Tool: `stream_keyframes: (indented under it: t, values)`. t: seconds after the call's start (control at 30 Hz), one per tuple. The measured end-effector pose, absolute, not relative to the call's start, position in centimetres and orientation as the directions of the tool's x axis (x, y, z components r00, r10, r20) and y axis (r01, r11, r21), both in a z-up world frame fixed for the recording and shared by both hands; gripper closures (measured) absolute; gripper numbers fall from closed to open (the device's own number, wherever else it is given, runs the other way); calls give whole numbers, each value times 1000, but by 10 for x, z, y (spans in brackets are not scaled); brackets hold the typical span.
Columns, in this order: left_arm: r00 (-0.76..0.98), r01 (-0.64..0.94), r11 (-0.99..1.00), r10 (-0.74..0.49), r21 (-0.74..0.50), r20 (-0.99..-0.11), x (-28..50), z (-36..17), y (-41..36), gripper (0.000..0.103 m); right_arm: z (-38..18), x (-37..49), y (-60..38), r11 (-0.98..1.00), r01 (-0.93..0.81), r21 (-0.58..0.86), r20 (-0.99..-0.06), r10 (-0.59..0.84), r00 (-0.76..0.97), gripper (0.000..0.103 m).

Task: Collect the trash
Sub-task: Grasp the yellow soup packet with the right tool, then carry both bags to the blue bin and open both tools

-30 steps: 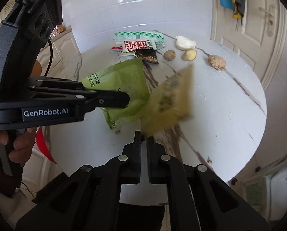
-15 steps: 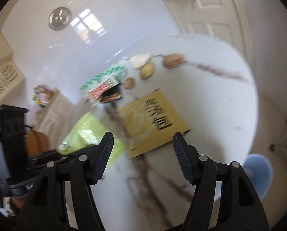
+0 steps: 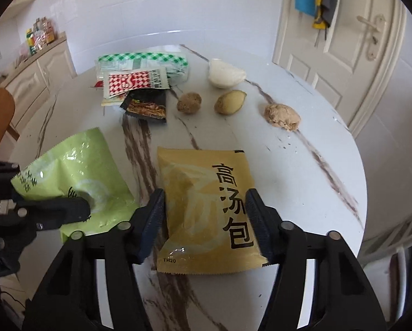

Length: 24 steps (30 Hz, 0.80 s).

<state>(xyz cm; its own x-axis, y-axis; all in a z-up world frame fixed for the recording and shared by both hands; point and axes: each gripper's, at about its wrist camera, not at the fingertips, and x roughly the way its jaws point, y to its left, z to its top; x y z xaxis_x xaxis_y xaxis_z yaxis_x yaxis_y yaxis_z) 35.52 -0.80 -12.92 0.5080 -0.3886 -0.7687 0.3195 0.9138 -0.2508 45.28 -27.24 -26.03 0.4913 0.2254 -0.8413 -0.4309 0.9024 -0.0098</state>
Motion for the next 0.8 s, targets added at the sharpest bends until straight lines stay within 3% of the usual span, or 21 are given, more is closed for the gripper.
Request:
stream_keyframes:
  t: [0.1,0.2,0.43,0.8]
  values:
    - [515,325,912,-394,-251,-761,354,-124,-10,94,-260,447,-275,896,-444,-10,-832,239,500,67]
    - [524,338,907,-403,-251,-750,350,-115,-18,94,-255,438,-292,892,-447,64,-812,308,497,71]
    - [544,399,890,-423,-220,-725,334,-93,-56,94,-233,416,-337,902,-396,175,-746,384,545,74]
    - [427,592,779,-519,-205,-741,320,-101,-194,94,-220,359,-465,956,-190,224,-708,294,642,76]
